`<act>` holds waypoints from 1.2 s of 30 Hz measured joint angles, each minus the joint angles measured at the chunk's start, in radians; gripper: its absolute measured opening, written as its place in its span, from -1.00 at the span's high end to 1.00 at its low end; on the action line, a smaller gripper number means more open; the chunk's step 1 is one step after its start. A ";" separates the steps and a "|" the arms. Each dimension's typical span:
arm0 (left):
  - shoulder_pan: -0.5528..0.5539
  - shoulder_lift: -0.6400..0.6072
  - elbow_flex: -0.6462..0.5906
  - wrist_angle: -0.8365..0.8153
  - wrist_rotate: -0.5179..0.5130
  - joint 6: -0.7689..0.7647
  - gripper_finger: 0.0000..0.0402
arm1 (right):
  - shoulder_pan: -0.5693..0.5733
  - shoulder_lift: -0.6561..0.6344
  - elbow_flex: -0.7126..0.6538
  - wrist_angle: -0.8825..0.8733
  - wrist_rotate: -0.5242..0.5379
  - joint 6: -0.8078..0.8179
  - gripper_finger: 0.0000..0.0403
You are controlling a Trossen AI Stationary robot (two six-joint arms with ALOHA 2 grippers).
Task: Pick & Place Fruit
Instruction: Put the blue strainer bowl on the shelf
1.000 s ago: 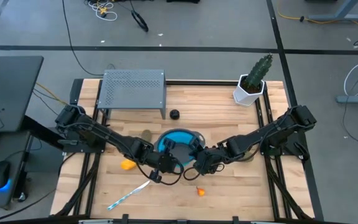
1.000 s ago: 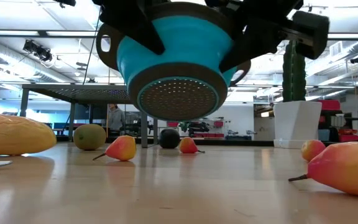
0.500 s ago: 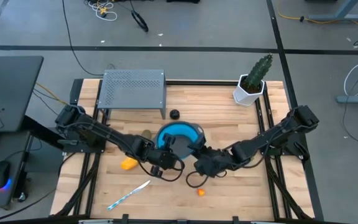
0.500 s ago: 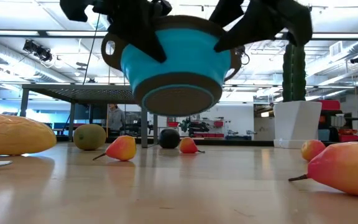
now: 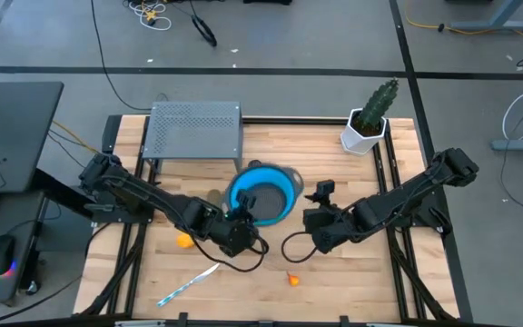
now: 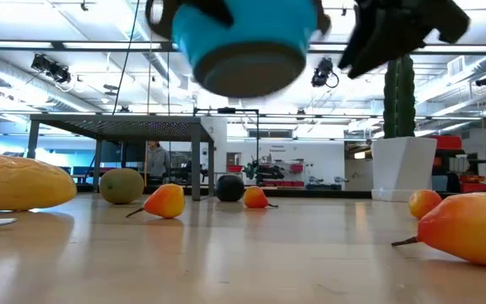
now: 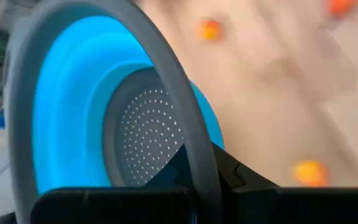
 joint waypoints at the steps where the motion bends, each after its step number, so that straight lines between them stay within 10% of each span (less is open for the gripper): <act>1: 0.004 -0.005 0.024 -0.033 -0.029 0.003 0.93 | 0.000 -0.003 -0.010 -0.002 -0.022 0.025 -0.09; 15: 0.156 -0.149 0.052 -0.370 -0.235 -0.078 0.92 | 0.002 -0.006 -0.245 0.152 -0.032 0.217 -0.09; 25: 0.436 -0.173 -0.051 -0.384 -0.087 -0.087 0.89 | 0.000 -0.007 -0.385 0.673 0.169 0.052 -0.09; 36: 0.597 -0.208 -0.137 -0.311 -0.016 -0.113 0.86 | -0.009 -0.006 -0.512 0.859 0.181 0.037 -0.09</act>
